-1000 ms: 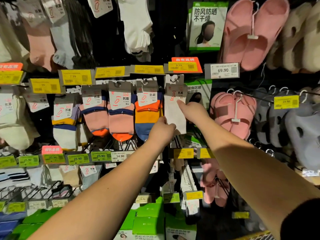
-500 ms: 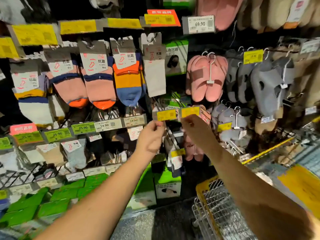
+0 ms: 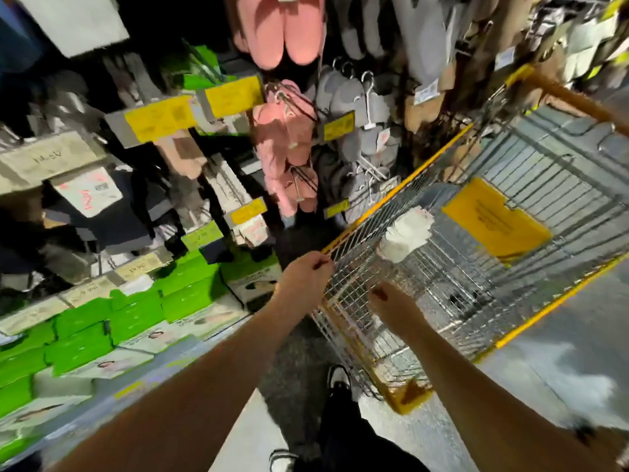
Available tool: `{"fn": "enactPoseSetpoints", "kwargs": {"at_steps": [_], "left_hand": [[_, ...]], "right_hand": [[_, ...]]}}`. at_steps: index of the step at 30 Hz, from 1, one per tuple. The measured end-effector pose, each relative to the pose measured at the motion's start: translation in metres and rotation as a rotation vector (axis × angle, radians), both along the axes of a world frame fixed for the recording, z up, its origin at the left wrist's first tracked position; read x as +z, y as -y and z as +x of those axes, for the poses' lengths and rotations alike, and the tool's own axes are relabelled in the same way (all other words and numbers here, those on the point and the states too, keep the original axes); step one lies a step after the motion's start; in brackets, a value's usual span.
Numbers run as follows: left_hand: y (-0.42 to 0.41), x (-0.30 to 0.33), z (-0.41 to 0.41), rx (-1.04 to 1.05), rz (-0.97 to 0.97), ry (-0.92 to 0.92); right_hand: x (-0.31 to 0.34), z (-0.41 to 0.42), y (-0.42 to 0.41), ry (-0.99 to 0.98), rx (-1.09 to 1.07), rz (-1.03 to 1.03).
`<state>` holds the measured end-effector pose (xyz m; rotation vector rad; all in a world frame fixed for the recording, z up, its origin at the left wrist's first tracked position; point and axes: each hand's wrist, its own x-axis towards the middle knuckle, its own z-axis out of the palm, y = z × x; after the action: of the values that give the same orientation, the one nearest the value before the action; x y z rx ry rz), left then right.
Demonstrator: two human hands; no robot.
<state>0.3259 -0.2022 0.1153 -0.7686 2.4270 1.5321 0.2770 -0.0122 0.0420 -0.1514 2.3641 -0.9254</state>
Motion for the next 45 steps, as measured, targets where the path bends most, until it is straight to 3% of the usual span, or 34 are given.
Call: {"fn": "enactPoseSetpoints", "kwargs": {"at_steps": [6,10,14,16,20,24,30,36,41,45], "left_hand": [[-0.051,-0.063,-0.095,-0.171,0.056,0.17],[-0.08,-0.125,-0.169,-0.22,0.098,0.279],[-0.104,-0.173,-0.228,-0.182,0.163,0.358],[-0.114,-0.202,-0.253,-0.19,0.178,0.367],[-0.133,-0.247,-0.292,0.011,0.321,0.394],[-0.141,-0.261,-0.316,0.169,0.5,0.298],[-0.144,-0.28,-0.333,0.415,0.656,0.379],[-0.143,-0.285,-0.34,0.336,0.715,0.365],[-0.146,-0.28,-0.337,0.256,0.624,0.313],[-0.145,-0.256,-0.325,0.167,0.588,0.293]], "right_hand": [[-0.06,-0.079,-0.054,0.193,-0.252,0.032],[-0.11,-0.143,-0.082,0.403,-0.587,-0.169],[-0.16,-0.204,-0.093,0.465,-0.817,-0.298],[-0.181,-0.233,-0.092,0.49,-0.854,-0.354],[-0.218,-0.281,-0.086,0.529,-0.95,-0.487],[-0.244,-0.31,-0.08,0.595,-0.976,-0.615],[-0.256,-0.332,-0.073,0.715,-1.067,-0.664],[-0.249,-0.341,-0.065,0.769,-1.018,-0.787],[-0.247,-0.342,-0.062,0.66,-0.985,-0.935],[-0.228,-0.326,-0.064,0.616,-1.007,-0.913]]}}
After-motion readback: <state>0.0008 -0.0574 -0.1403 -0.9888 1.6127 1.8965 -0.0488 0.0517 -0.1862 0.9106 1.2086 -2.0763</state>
